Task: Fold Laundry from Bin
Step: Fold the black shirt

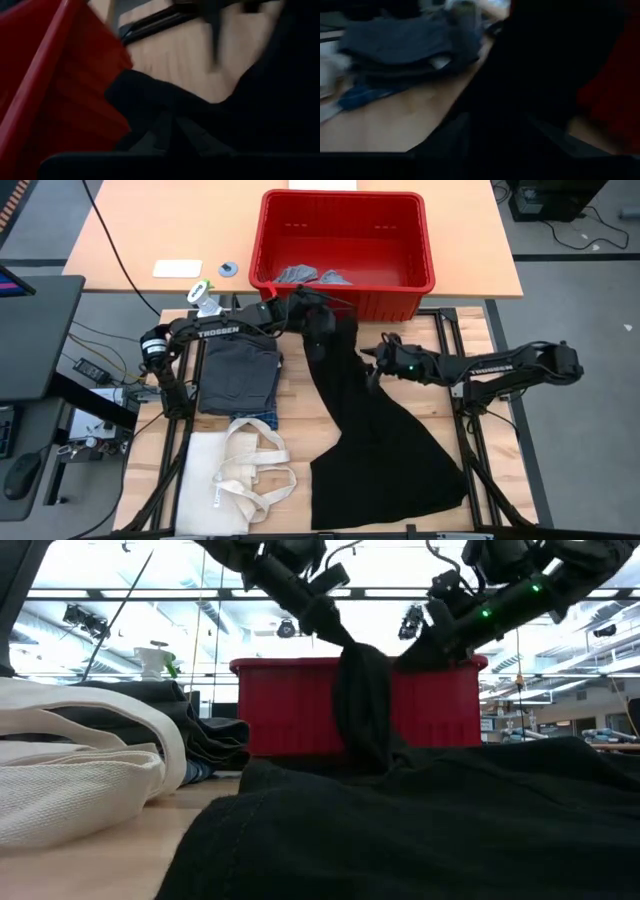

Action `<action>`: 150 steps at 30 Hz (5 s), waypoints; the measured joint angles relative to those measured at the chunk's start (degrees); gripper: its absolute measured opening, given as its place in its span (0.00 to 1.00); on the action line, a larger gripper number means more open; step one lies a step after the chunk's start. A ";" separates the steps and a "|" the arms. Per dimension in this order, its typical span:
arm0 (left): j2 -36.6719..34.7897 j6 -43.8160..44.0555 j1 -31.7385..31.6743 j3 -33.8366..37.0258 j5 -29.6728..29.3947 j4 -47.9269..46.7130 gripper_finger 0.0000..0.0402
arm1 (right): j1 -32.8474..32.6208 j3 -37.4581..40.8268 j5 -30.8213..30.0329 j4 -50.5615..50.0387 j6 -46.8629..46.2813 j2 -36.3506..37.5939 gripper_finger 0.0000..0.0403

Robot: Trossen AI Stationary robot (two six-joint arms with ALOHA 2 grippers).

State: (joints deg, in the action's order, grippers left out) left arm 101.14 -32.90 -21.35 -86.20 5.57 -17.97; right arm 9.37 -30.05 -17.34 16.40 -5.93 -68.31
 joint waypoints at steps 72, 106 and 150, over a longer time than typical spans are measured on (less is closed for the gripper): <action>0.04 12.16 -3.60 13.58 1.57 31.32 0.04 | -12.51 -7.88 -30.02 -1.43 -3.60 -6.75 0.46; 0.04 4.29 0.49 13.55 7.95 9.56 0.04 | -4.59 -7.02 -9.80 -0.22 1.06 -10.82 0.59; 0.04 17.06 3.87 13.55 -1.86 21.91 0.04 | -8.50 -7.23 -40.98 34.60 14.74 -29.09 0.46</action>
State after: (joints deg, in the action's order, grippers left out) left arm 101.19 -15.84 -17.49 -72.64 3.70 3.94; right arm 0.86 -37.28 -58.32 51.01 8.81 -97.41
